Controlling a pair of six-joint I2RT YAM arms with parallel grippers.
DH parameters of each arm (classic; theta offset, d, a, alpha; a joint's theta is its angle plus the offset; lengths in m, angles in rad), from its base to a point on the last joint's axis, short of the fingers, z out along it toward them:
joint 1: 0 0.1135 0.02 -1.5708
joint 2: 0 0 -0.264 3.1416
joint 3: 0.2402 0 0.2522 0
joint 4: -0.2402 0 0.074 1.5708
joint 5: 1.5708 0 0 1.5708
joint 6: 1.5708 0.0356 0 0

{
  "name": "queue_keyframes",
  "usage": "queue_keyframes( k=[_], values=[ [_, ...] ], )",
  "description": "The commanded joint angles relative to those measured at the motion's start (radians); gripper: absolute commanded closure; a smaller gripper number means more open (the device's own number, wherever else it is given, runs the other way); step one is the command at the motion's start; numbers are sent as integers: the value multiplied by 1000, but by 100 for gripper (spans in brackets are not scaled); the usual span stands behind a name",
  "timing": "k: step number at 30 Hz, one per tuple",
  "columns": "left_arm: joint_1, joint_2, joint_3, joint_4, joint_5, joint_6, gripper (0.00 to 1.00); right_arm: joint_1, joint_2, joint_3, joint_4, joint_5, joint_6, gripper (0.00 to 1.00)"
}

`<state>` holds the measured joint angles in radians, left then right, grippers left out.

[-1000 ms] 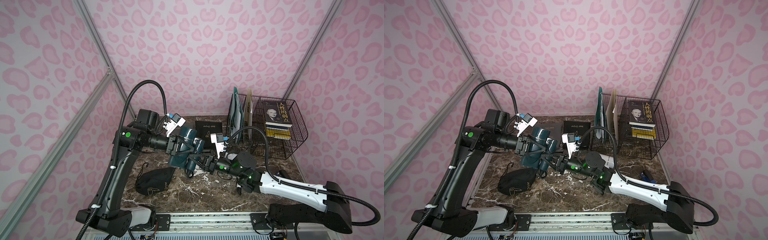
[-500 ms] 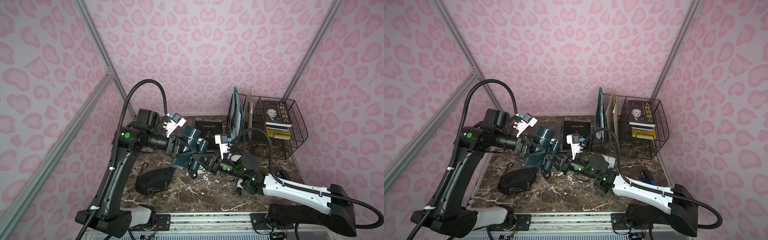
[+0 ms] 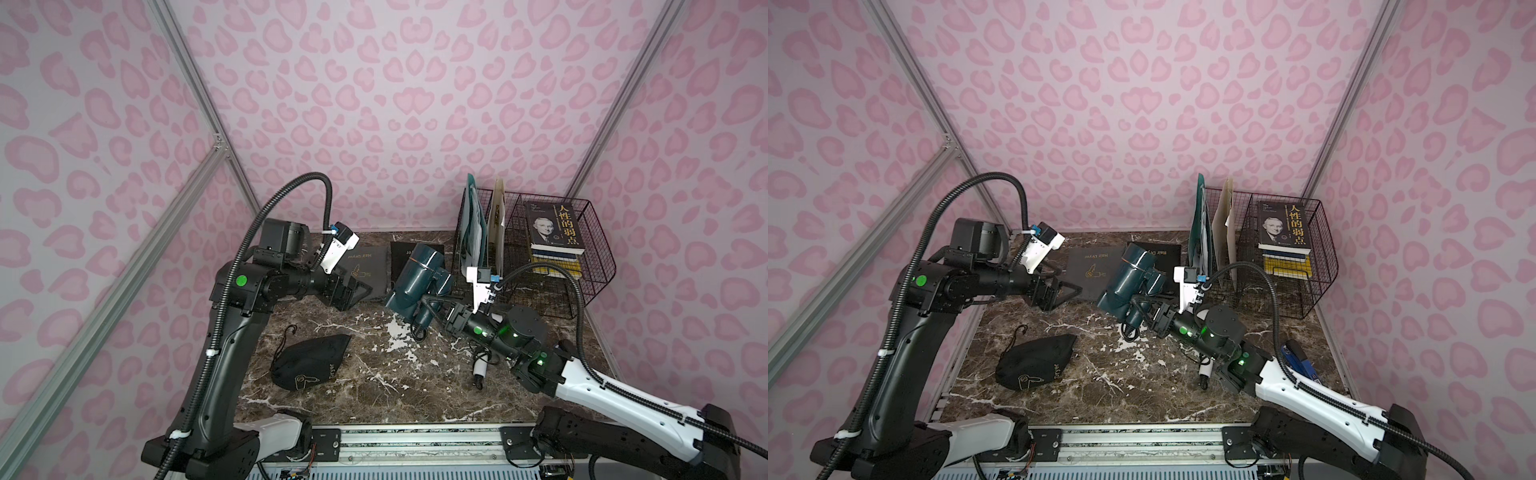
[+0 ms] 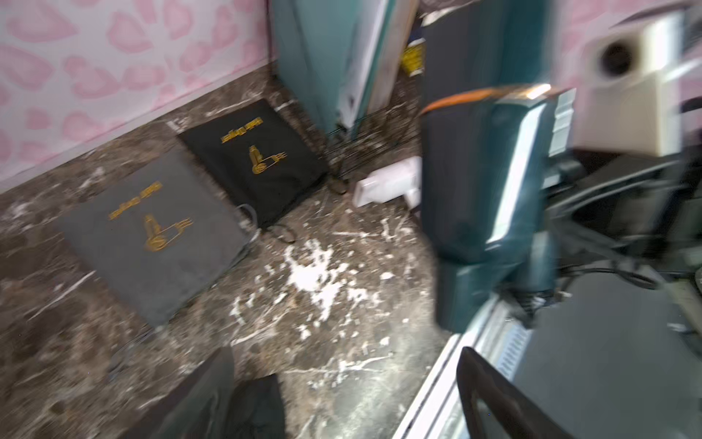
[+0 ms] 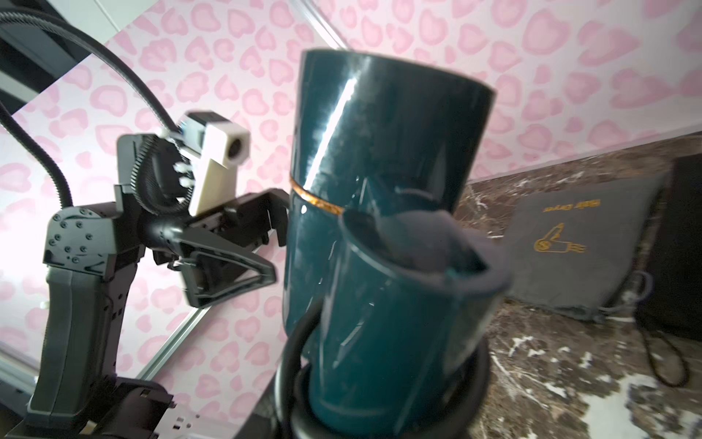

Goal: Pack away hair dryers
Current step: Adjust the hair dryer, then pick up the drawstring bag from the center of the board.

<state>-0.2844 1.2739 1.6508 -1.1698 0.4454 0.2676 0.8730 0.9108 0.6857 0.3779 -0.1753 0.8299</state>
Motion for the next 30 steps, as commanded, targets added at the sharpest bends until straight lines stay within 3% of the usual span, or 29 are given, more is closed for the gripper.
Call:
queue_keyframes(
  k=[1, 6, 9, 16, 24, 30],
  values=[
    [-1, 41, -85, 75, -162, 169, 11, -43, -69, -15, -119, 33, -34, 100],
    [-1, 204, -136, 140, -165, 303, 20, -84, -152, -20, -261, 60, -51, 100],
    [-10, 339, -78, 132, -132, 346, 26, -86, -188, -42, -281, 84, -48, 100],
    [-32, 666, 70, 138, -128, 437, 25, -91, -255, -98, -268, 130, -20, 100],
    [-59, 845, 111, 233, -201, 478, 24, -91, -311, -110, -300, 160, -6, 100],
    [-67, 892, 90, 344, -262, 492, 24, -91, -333, -119, -313, 173, 6, 100]
  ],
)
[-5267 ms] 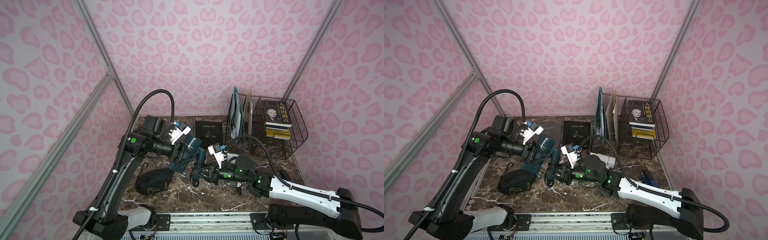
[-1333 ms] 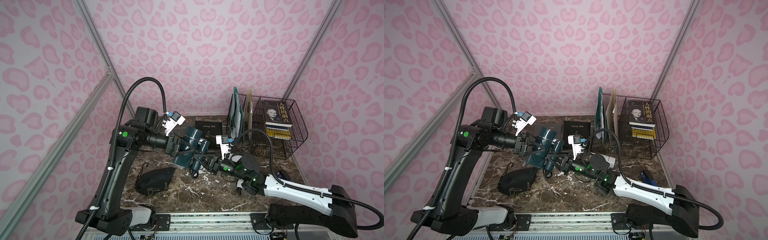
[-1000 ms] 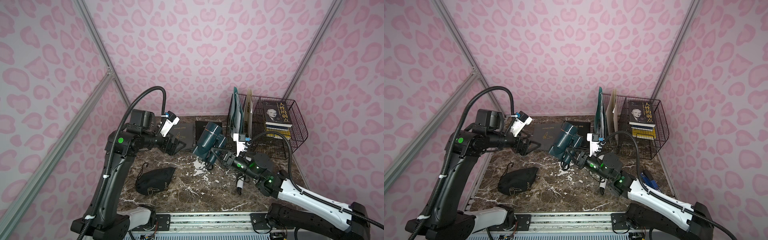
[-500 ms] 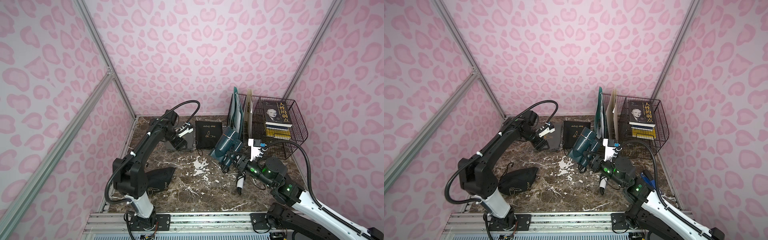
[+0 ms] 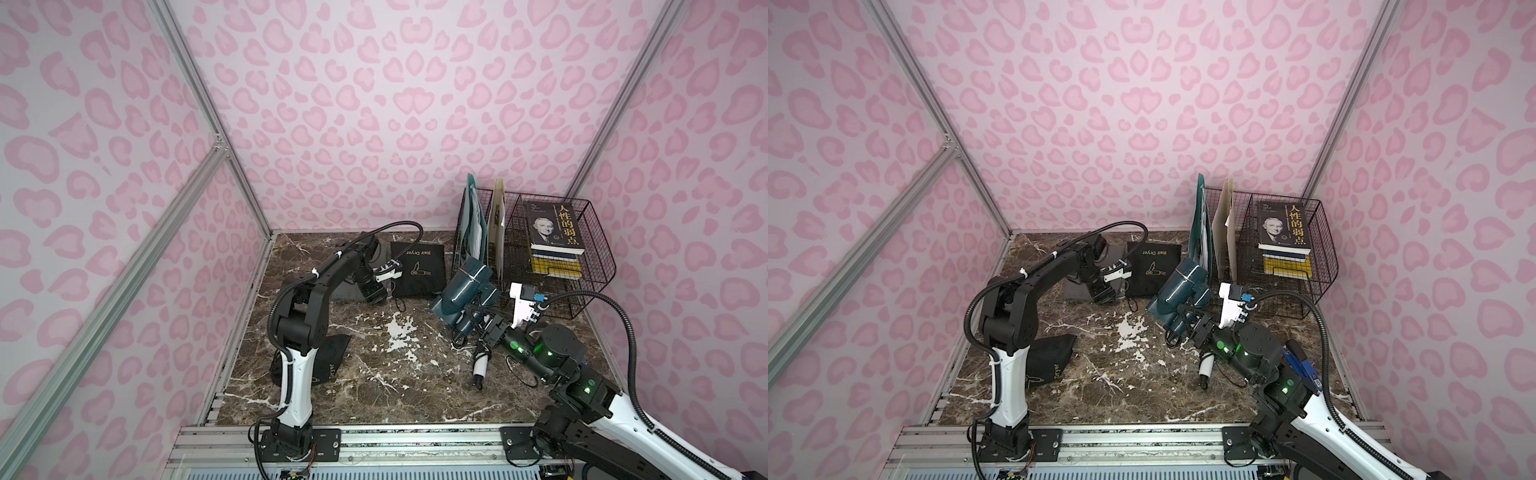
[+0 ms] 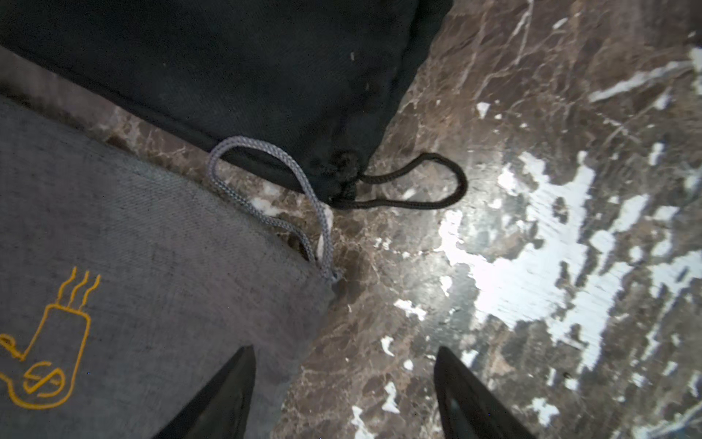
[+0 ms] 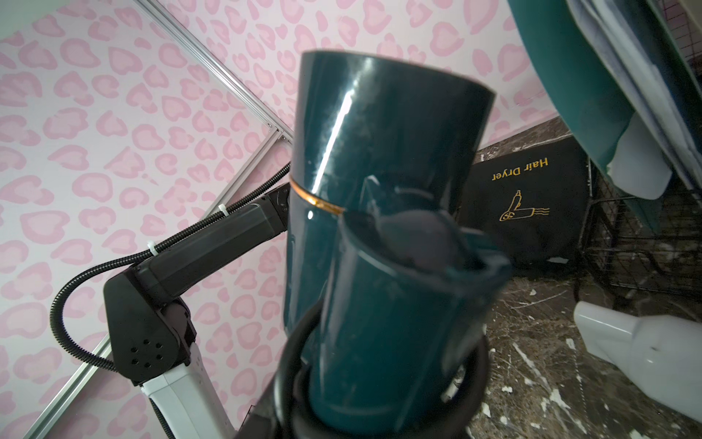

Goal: Pack away hair dryers
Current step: Pick up the drawstring bag from the center of the board.

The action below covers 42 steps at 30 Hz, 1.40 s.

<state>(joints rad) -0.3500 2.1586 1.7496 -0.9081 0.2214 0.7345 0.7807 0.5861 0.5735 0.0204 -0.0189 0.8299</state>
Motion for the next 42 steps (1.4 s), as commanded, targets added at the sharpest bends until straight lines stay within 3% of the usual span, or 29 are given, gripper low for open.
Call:
queue_keyframes(
  k=[1, 6, 17, 24, 32, 38, 42],
  values=[
    [-2, 9, -14, 98, -49, 27, 25, 0, -10, -8, 43, 18, 6, 100],
    [-2, 10, -29, 149, -76, 44, 31, 0, -17, -8, 39, 25, 8, 100],
    [-3, 23, -60, 150, -73, 72, 64, -1, -16, -6, 46, 32, -1, 100],
    [-6, -6, -67, 152, -76, 71, 98, -7, -2, 6, 49, 24, -8, 100],
    [-23, -74, -18, -7, -56, 25, 98, -8, 44, 60, -14, 7, -24, 100],
    [-44, -150, 107, -237, 20, -127, 98, -2, 152, 140, -91, -108, -68, 100],
    [-50, -177, 228, -365, 92, -246, 98, 71, 202, 190, -108, -86, -89, 100]
  ],
)
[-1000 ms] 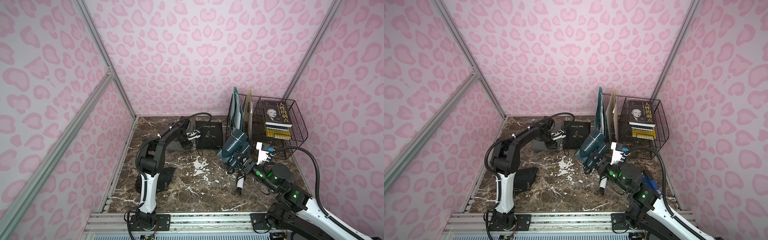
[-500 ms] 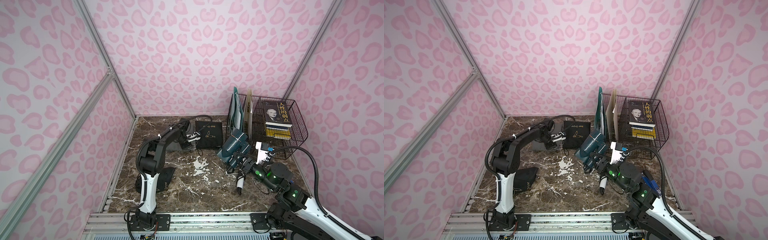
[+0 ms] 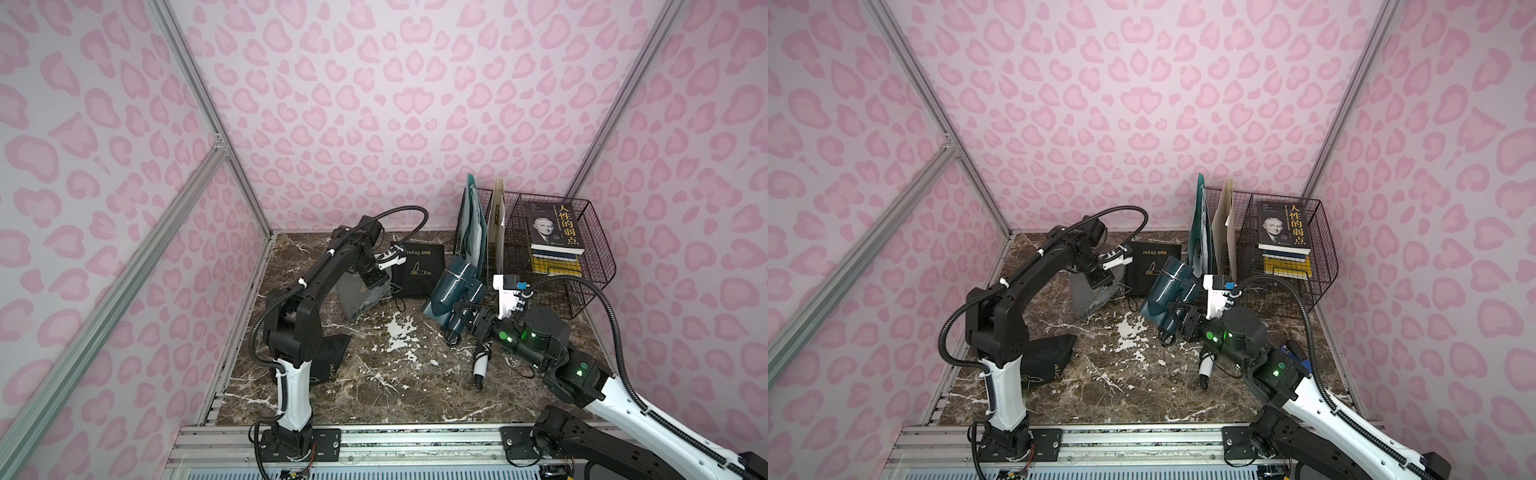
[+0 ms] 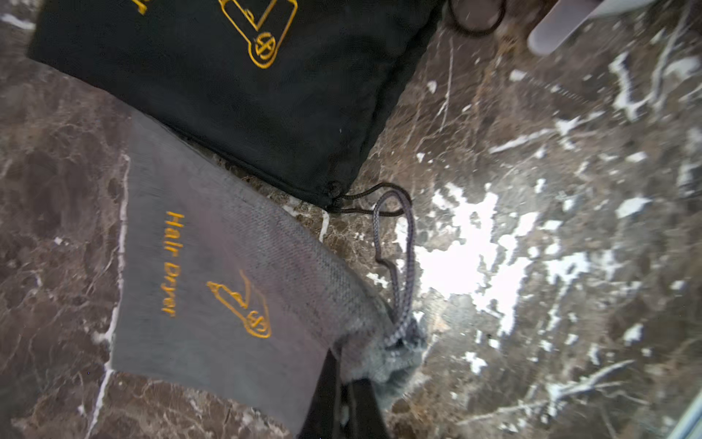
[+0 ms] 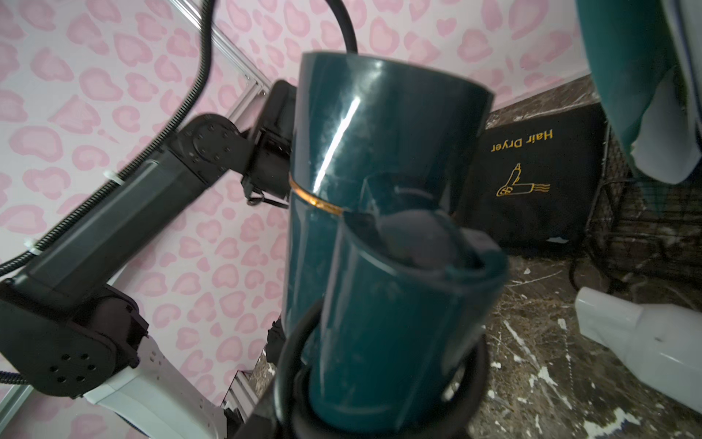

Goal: Pack away hair dryers
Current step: Pick up the drawstring bag from the center of the board, then place the hair dryer in the drawstring bag.

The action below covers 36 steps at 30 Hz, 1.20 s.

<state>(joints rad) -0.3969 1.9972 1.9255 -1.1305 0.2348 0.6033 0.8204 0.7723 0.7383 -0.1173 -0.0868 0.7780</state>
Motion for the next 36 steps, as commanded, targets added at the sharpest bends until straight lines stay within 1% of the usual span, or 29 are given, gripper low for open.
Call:
queue_keyframes(
  k=[1, 4, 7, 9, 12, 17, 22, 25, 30, 36],
  values=[
    [-3, -20, 79, -172, 99, -144, 98, 60, 33, 47, 10, 3, -46, 100],
    [-5, -35, 140, -228, 156, -211, 98, 160, 101, 119, -48, 73, -74, 100],
    [-9, -63, 155, -244, 192, -259, 98, 246, 184, 183, -104, 136, -82, 100],
    [-11, -85, 144, -242, 201, -287, 98, 276, 237, 214, -129, 149, -83, 100],
    [-14, -118, 123, -239, 224, -329, 98, 320, 291, 225, -107, 165, -82, 100],
    [-31, -203, 49, -199, 235, -369, 98, 346, 348, 222, -26, 124, -66, 100],
    [-61, -278, -20, -170, 181, -359, 98, 367, 422, 260, -30, 119, -52, 100],
    [-66, -306, -46, -170, 175, -356, 98, 368, 438, 247, -22, 114, -43, 100],
    [-69, -349, -73, -161, 180, -362, 98, 368, 477, 272, -133, 166, 9, 100],
    [-75, -372, -73, -170, 220, -366, 98, 370, 503, 287, -197, 197, 24, 100]
  ],
)
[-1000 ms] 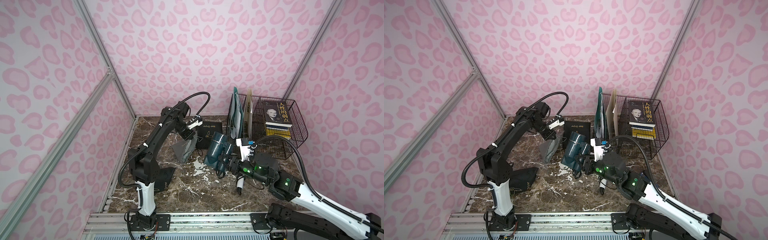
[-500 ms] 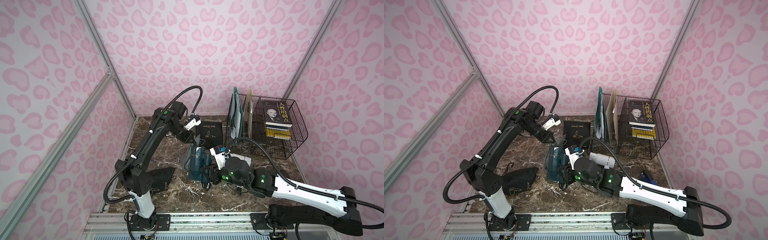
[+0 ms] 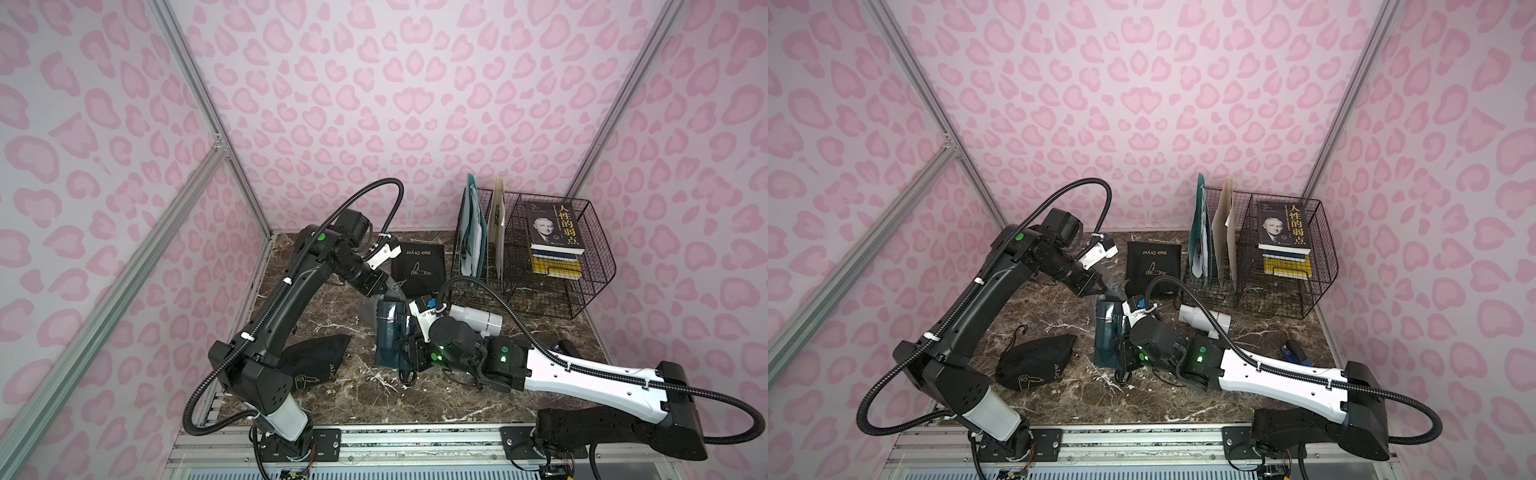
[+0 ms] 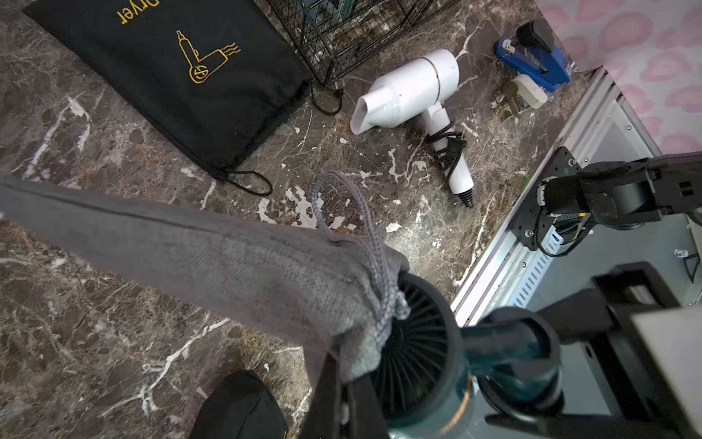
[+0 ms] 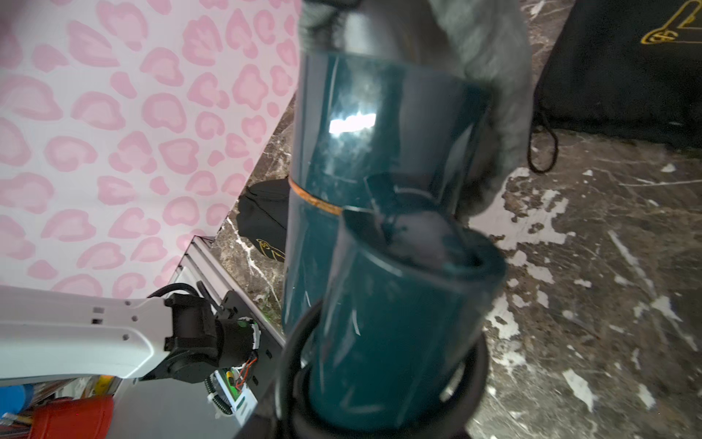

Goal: Pack away hair dryers
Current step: Place the hair dryer in the drawstring bag.

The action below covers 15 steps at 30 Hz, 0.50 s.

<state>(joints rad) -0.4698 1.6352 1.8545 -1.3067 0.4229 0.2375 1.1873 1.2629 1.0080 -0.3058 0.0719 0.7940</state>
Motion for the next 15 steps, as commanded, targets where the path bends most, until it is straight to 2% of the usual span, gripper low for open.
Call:
queue_keyframes(
  k=[1, 5, 11, 15],
  values=[
    [-6, -16, -7, 6, 36, 0, 98, 4, 25, 31, -23, 44, 4, 100],
    [-18, -33, -22, 4, 33, 11, 98, 11, 90, 108, -108, 92, -21, 100],
    [-24, -49, -30, 7, 39, -1, 98, 66, 216, 262, -252, 236, -75, 100],
    [-26, -51, -38, 11, 39, -6, 98, 91, 301, 345, -326, 246, -105, 100]
  ],
)
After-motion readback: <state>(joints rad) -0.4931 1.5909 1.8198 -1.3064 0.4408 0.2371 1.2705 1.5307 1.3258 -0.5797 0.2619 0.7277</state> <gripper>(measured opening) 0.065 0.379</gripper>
